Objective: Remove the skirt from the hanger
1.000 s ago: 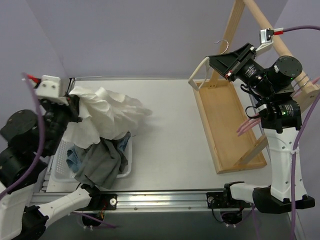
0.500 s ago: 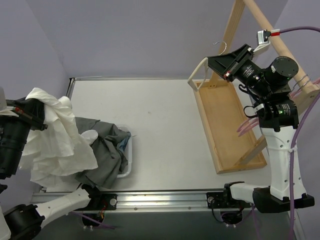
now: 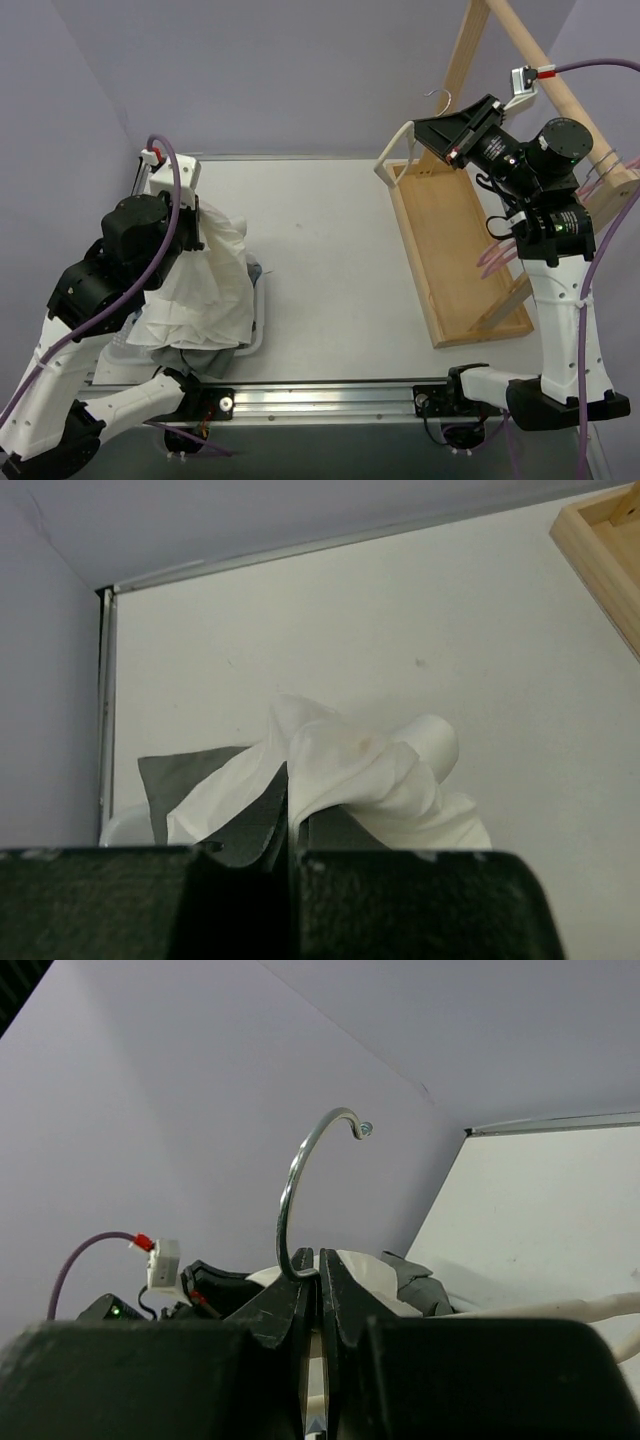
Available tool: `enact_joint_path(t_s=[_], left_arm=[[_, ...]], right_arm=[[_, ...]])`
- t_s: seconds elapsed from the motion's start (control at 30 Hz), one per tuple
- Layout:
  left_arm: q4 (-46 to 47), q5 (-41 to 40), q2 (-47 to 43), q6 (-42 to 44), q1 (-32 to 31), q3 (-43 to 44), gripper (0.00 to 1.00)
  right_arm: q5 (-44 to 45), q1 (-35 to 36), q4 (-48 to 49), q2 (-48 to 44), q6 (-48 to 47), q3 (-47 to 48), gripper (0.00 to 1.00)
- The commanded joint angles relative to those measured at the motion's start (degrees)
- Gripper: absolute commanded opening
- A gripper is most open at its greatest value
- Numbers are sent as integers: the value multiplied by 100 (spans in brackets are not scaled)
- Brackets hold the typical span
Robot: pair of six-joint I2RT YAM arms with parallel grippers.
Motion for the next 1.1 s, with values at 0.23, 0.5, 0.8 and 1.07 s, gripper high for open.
enact_joint_path(t_s=[0.23,0.5,0.8,1.07], left_arm=[[333,1063,-1003,-2276,1257,-1730,2],[1090,986,-1847,-4388,1248,-3870,2],[659,203,-1707,-4370,1248,-3940,2],[-271,-887,-723,-5950,1248,-3915,2]], right_arm=[[-224,-38,457,-171,-3,69,0],[-303,-38,562,-162,121,-63,0],[-303,-47,756,-206,85,-282,0],[-294,-65,773,-206,59,-371,0]])
